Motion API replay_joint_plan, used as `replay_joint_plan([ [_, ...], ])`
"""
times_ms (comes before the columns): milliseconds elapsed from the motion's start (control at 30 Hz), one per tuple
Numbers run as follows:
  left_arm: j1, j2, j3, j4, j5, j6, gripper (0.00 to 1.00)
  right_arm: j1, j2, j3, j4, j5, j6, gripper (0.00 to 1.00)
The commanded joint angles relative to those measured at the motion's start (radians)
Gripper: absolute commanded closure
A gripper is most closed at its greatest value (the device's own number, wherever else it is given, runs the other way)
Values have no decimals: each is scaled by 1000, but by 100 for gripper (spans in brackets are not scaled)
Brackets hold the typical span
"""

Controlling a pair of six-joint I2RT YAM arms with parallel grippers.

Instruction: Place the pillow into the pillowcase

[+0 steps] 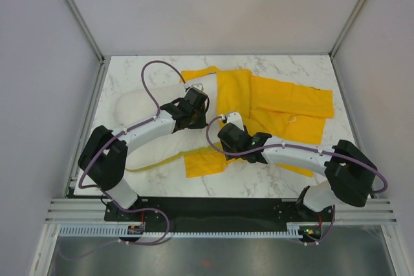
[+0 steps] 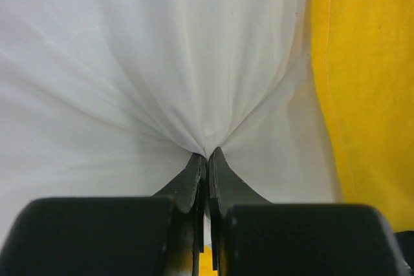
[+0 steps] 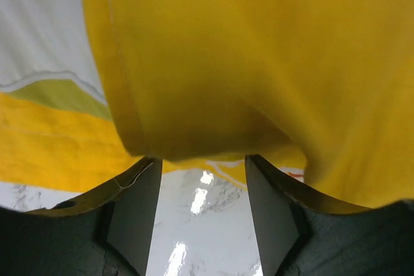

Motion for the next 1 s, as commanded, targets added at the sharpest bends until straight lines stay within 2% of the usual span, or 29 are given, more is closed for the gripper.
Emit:
replay_joint_plan([
  [0, 3, -16, 43, 43, -4, -15, 98, 2, 77, -1, 130, 51, 13, 37],
  [100, 5, -15, 46, 42, 1, -12, 98, 4, 133, -9, 182, 28, 23, 39],
  [167, 8, -13, 50, 42, 8, -12, 98, 5, 145, -33, 213, 31, 34, 61],
  [200, 10, -10, 52, 42, 11, -12, 98, 5, 145, -45, 224, 28, 43, 76],
  [300, 20, -1, 66, 46, 36, -15, 98, 37, 102, -91, 285, -10, 37, 100],
  [500, 7, 39, 115, 65, 59, -33, 98, 188, 3, -130, 491, -229, -15, 100],
  [667, -59, 63, 124, 65, 34, -43, 98, 205, -24, -76, 456, -260, -59, 100],
  [767, -64, 72, 102, 65, 22, -43, 98, 165, -27, -49, 362, -257, -52, 84],
  [800, -61, 66, 81, 65, 16, -38, 98, 148, -62, -56, 351, -269, -41, 66],
  [900, -27, 8, 20, 63, 31, -18, 93, 36, -201, -111, 336, -343, 6, 55],
  [967, -4, -36, -16, 50, 25, 9, 77, -45, -266, -98, 266, -349, 8, 53],
])
